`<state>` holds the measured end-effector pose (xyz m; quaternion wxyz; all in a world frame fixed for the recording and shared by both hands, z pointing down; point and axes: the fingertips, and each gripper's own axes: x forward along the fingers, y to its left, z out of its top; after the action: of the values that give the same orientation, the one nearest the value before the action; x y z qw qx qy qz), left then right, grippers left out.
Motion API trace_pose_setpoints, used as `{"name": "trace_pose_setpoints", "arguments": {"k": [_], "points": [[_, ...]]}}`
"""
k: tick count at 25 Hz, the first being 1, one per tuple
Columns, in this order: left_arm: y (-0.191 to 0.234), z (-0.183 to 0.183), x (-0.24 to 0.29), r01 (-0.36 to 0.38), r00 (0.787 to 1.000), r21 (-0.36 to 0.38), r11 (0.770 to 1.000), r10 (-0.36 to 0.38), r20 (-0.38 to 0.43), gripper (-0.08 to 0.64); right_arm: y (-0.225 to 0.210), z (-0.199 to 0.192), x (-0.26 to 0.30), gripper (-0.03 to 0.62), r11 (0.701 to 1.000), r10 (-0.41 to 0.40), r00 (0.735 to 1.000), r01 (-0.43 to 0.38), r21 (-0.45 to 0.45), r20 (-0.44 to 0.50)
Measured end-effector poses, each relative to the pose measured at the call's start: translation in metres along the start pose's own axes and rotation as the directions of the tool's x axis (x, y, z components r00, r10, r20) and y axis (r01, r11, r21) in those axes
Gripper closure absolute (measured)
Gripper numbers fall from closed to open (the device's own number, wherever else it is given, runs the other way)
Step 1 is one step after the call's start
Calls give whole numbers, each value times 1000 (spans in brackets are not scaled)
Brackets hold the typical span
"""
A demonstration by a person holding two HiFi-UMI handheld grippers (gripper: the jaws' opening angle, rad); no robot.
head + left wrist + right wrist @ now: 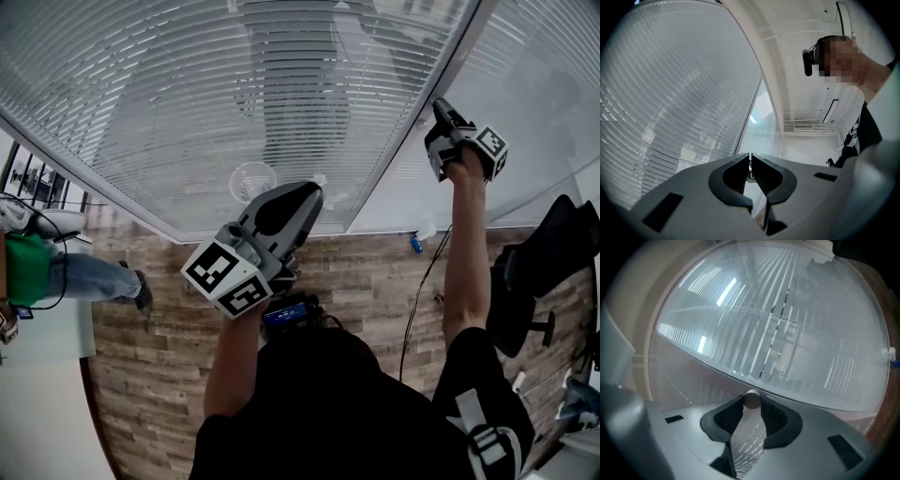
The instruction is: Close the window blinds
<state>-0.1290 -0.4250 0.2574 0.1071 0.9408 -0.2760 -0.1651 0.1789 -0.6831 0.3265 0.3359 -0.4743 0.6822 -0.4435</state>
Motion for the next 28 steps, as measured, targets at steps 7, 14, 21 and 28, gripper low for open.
{"name": "trace_pose_setpoints", "arguments": {"k": [7, 14, 21, 28], "points": [[-7, -1, 4, 14, 1000, 5, 1000, -14, -3, 541, 6, -6, -1, 448, 954, -10, 1000, 5, -298, -18], [-11, -2, 8, 8, 1000, 11, 1000, -8, -3, 541, 15, -5, -1, 411, 188, -305, 938, 227, -956, 163], [-13, 0, 9, -4, 1000, 18, 1000, 4, -3, 541, 17, -3, -1, 474, 454, -282, 954, 224, -862, 100], [-17, -5, 13, -10, 1000, 11, 1000, 10, -13, 541, 8, -1, -2, 477, 873, -169, 986, 141, -466, -17]]}}
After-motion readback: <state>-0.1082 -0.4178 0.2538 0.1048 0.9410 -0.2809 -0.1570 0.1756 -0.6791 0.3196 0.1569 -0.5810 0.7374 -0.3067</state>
